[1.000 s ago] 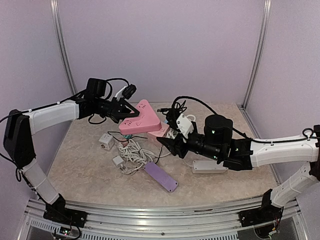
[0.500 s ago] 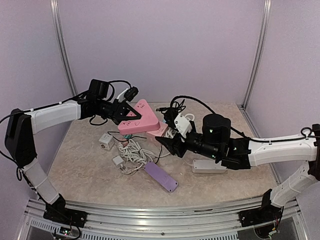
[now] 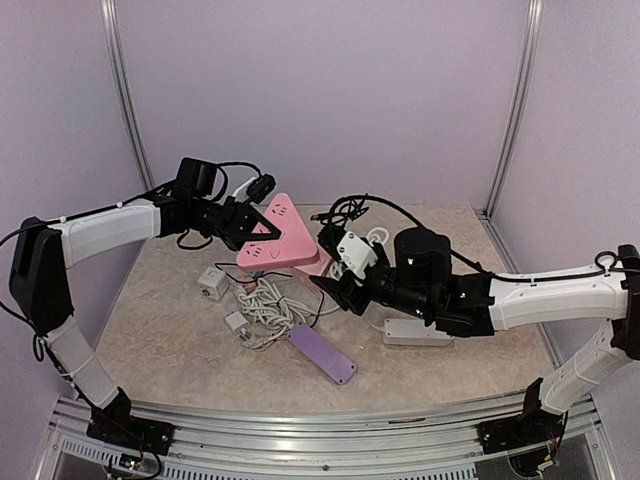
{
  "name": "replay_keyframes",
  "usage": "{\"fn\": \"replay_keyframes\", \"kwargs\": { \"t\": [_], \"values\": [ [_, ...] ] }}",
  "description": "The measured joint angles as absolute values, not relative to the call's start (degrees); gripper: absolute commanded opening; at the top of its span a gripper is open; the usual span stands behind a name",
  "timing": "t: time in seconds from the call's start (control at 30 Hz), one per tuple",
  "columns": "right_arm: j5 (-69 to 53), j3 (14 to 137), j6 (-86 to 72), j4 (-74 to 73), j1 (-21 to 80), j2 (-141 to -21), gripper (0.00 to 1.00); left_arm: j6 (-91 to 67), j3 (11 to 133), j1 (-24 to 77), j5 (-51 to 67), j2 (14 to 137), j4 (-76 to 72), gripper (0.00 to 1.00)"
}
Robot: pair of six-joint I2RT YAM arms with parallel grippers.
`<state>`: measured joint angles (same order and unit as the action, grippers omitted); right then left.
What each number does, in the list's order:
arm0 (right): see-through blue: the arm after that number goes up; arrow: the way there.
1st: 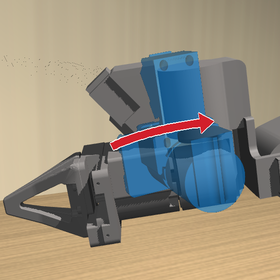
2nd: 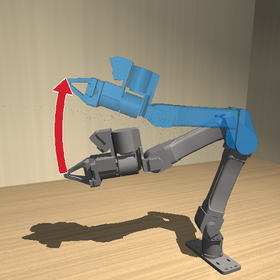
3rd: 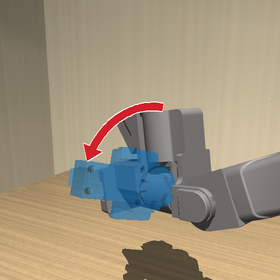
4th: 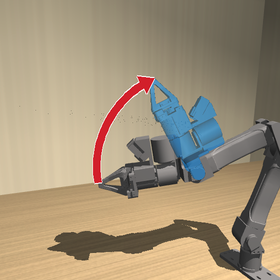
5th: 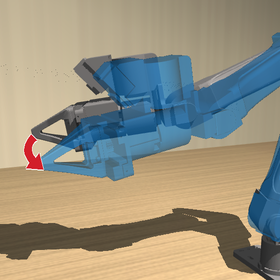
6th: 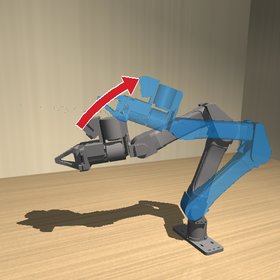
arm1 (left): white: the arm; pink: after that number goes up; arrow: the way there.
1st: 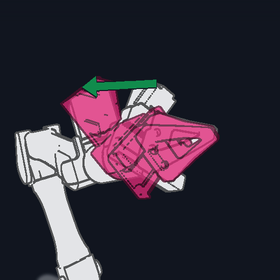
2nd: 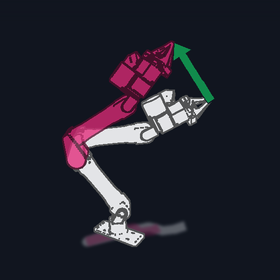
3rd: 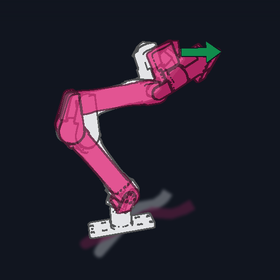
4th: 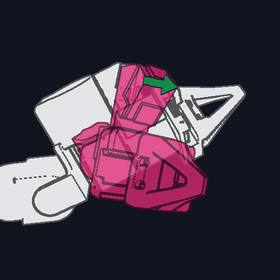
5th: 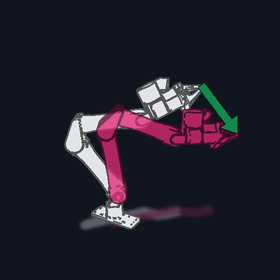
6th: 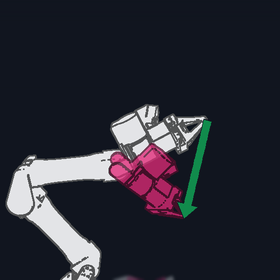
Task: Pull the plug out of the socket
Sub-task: Remove the plug from the socket.
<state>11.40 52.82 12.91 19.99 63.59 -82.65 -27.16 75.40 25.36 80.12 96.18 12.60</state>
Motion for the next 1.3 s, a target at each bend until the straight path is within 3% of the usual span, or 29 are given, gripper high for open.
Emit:
{"fn": "replay_keyframes", "kwargs": {
  "t": [0.9,1.3],
  "values": [
    [19.8,61.3,12.5,10.8,64.1,-89.3,0.0,-23.7,75.7,23.8,75.5,96.2,14.8,0.08],
    [16.1,58.8,11.5,12.3,63.9,-87.1,0.0,-18.9,79.5,24.7,72.1,96.2,23.7,0.04]
  ]
}}
